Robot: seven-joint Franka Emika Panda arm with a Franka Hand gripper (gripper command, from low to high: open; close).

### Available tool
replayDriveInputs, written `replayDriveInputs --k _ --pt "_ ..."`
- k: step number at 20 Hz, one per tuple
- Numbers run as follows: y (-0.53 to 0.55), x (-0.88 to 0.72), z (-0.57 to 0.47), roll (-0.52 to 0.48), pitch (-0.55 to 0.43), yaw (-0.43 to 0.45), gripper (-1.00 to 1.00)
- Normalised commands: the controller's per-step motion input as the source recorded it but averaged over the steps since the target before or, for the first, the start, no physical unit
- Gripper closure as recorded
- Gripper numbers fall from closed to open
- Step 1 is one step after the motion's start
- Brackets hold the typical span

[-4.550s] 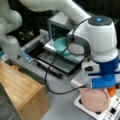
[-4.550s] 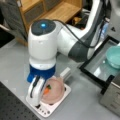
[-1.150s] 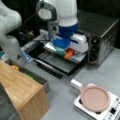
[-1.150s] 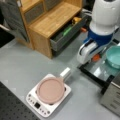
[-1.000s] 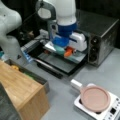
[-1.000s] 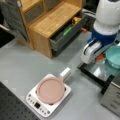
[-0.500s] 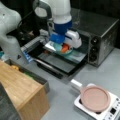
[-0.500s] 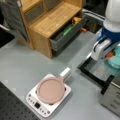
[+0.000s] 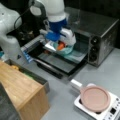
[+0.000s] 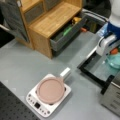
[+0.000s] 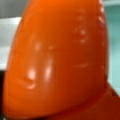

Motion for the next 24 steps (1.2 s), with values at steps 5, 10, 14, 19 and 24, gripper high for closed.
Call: replayDriveInputs --k 5,10,14,19,24 --pt "0.19 -0.27 -0.11 0.084 -0.127 -0.071 1.00" --pt "0.13 -0.11 -0.10 0.090 -0.118 -0.111 1.00" --pt "-0.03 0.01 -0.10 0.102 -0.098 -0.126 1.00" --pt "-0.18 0.05 -0.09 0.129 -0.073 -0.071 -1.00" --pt "-0.21 0.06 -0.08 0.147 -0.054 0.005 -1.00"
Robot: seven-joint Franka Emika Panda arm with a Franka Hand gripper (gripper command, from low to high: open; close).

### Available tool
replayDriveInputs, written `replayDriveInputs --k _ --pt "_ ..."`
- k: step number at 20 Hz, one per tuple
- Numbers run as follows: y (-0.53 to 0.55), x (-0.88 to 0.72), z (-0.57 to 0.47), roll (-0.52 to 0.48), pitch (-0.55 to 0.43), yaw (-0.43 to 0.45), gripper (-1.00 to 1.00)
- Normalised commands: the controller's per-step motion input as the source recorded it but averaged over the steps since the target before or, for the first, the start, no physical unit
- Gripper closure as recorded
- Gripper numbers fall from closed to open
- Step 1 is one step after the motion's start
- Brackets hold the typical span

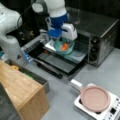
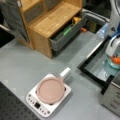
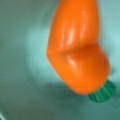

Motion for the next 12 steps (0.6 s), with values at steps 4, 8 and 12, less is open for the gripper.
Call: replayDriveInputs --k 4,8,12 --pt "-0.16 0.07 -0.07 0.151 -0.032 0.012 -1.00" --pt "-0.11 0.09 -0.06 0.141 -0.009 0.013 -1.00" --pt "-0.15 0.10 0.02 0.103 0.039 0.078 -1.00"
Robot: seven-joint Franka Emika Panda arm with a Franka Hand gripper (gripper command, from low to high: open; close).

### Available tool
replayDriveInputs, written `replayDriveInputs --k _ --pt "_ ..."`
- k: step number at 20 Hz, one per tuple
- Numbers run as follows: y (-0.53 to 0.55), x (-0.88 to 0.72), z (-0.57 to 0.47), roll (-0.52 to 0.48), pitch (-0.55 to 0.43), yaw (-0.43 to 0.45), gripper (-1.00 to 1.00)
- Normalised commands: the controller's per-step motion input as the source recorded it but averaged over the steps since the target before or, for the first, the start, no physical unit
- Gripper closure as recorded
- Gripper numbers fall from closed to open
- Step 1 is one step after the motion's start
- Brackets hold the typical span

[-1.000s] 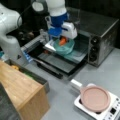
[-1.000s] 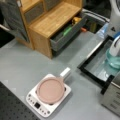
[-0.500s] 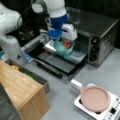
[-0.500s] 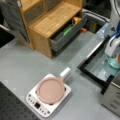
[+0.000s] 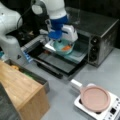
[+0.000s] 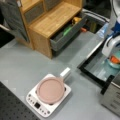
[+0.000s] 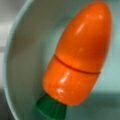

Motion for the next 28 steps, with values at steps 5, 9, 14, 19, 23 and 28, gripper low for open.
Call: replayDriveInputs --k 5,9,14,19,23,28 --pt "-0.39 0.22 0.17 0.033 0.056 0.217 -1.00" --pt "-0.57 0.35 0.16 -0.107 0.048 0.372 -1.00" --pt "-0.51 0.36 0.14 -0.243 -0.003 0.641 -1.00" --pt "-0.24 0.30 0.14 -0.139 0.030 0.640 -1.00" --pt "-0.02 0.37 0.19 -0.020 0.080 0.514 -1.00" --pt "-0.16 0.42 0.26 0.034 0.186 0.459 -1.00"
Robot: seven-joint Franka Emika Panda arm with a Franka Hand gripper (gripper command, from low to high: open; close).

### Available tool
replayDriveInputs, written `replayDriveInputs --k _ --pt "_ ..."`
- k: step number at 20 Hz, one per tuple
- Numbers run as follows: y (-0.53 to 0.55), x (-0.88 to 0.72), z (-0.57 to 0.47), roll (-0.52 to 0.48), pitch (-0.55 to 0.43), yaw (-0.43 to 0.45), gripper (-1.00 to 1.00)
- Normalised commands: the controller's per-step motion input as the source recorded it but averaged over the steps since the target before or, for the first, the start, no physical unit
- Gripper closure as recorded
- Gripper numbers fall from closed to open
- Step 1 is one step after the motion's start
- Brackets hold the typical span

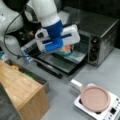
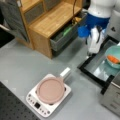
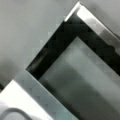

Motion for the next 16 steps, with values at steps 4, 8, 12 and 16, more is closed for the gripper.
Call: replayDriveInputs --k 4,8,12,16 --pt "-0.20 0.28 0.27 0.032 0.288 0.525 -1.00" --pt "-0.15 0.22 0.16 -0.202 0.287 0.850 -1.00" --pt "-0.12 0.22 0.16 -0.300 0.254 0.724 -1.00" --pt "-0.09 0.25 0.25 -0.247 0.303 0.444 -1.00"
